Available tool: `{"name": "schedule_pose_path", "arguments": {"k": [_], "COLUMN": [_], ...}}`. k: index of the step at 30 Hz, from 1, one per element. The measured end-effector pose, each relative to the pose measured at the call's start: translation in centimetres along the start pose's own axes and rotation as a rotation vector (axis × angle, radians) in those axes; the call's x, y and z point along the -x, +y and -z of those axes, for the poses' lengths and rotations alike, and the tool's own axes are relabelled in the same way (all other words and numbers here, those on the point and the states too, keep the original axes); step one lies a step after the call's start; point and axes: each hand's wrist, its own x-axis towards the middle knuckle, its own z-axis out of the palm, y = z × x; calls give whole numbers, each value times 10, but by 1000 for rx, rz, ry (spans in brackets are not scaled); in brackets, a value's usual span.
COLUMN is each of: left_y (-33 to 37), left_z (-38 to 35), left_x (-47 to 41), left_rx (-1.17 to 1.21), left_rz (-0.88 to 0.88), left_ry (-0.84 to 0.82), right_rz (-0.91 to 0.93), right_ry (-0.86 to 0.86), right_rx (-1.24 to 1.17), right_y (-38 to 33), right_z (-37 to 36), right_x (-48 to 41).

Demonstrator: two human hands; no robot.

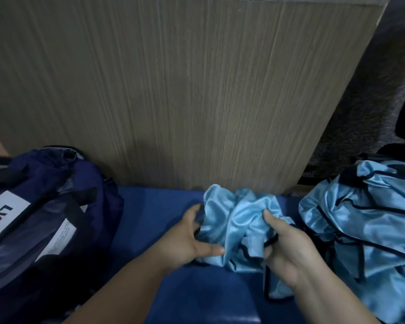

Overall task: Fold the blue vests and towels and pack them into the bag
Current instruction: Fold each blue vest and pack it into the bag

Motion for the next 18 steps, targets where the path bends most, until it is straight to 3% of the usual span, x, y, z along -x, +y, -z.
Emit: {"name": "schedule_pose_path", "arguments": {"k": [3, 6, 12, 18], "left_y": [-5, 1, 20, 28], "left_z": [-5, -9, -14, -21], "left_x": [-6, -6, -2, 0], "left_rx": [-175, -84, 222, 473], "left_rz": [-35, -83, -132, -116], "left_ry": [134, 228, 258, 101], "right_rz": [-19, 28, -53, 59], "right_ry": [-126, -210, -505, -332], "right_rx": [-204, -227, 199, 551], "right_y": [-11, -17, -7, 9], "right_z": [5, 15, 22, 17], "right_x": [2, 1, 5, 8]}}
